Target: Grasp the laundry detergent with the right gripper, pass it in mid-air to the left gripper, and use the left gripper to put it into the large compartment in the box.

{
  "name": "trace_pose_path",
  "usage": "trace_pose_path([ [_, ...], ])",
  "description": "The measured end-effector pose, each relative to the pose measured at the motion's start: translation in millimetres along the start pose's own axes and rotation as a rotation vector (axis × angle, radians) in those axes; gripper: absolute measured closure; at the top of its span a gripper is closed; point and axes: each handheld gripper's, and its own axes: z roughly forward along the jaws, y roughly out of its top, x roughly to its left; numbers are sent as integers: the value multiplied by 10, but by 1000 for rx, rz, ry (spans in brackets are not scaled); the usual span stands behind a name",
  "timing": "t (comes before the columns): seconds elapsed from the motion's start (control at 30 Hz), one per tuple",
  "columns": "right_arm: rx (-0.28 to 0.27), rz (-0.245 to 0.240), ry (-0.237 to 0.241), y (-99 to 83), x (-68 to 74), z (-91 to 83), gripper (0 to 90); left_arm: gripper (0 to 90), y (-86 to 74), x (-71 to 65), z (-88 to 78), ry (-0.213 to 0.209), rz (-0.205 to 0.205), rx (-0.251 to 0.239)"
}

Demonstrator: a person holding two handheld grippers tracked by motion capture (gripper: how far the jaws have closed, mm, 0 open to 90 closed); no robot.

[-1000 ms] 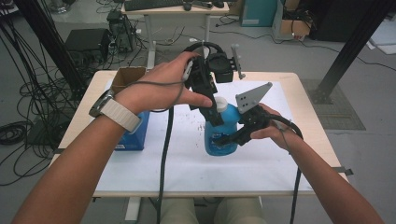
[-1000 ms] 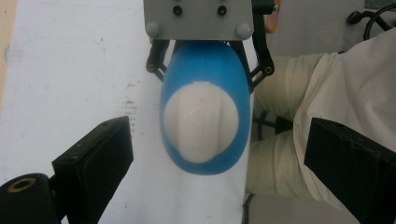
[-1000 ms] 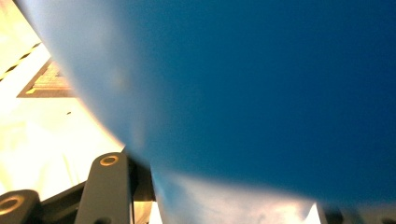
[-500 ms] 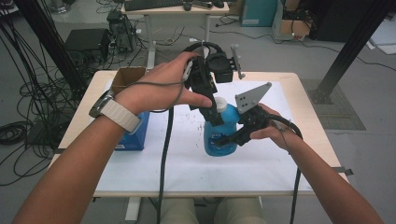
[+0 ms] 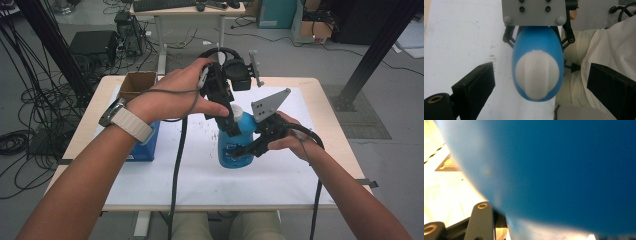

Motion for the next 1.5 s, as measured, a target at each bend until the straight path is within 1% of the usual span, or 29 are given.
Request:
trace_pose_path([
  [0.13,0,-6,12,9,6,3,426,82,9,7,40,-1,1,1],
  [0.2,5,12,14,20,30,-5,426,83,14,9,65,-4,2,3],
  [0.3,6,-1,13,21,26,-4,426,83,24,12,104,-10,8,5],
  [0.4,9,-3,12,19,33,-4,426,91,33,18,142,-22,12,12],
  [0.53,5,1,13,20,43,-9,426,91,39,27,179,-25,19,18],
  [0.57,5,-2,13,21,42,-10,426,91,41,29,186,-27,19,18],
  [0.63,3,-41,-9,22,20,0,426,93,45,32,201,-29,21,22],
  [0.67,3,-46,-4,24,17,2,426,96,46,32,208,-29,24,20],
  [0.7,4,-46,-5,26,20,2,426,101,48,31,214,-34,23,24],
  [0.73,7,-27,3,30,38,-6,426,105,48,32,220,-32,26,23],
  [0.77,5,-24,1,29,44,-5,426,109,49,33,224,-36,26,28],
  [0.93,11,-29,6,29,53,0,426,124,43,38,257,-42,28,34],
  [0.97,18,-20,-4,29,64,-8,426,127,43,38,263,-41,30,38],
  [1.03,19,-28,6,31,61,0,426,131,44,37,276,-46,29,44],
  [1.17,18,-34,9,33,65,3,426,146,50,33,295,-52,37,46],
  [1.23,20,-34,6,32,68,6,426,157,53,32,303,-54,39,46],
  [1.27,26,-28,-6,32,75,-2,426,167,54,32,305,-55,42,46],
  [1.33,25,-34,1,34,74,3,426,178,59,33,314,-64,53,50],
  [1.37,25,-33,1,34,76,4,426,185,57,16,325,-62,34,37],
  [1.4,25,-33,-1,35,79,4,426,192,60,18,324,-69,47,46],
  [1.43,26,-34,-3,36,80,4,426,203,62,18,327,-71,55,46],
  [1.47,27,-34,-4,37,81,4,426,213,62,11,329,-70,49,47],
  [1.5,25,-30,-10,36,85,3,426,217,64,15,340,-74,52,40],
])
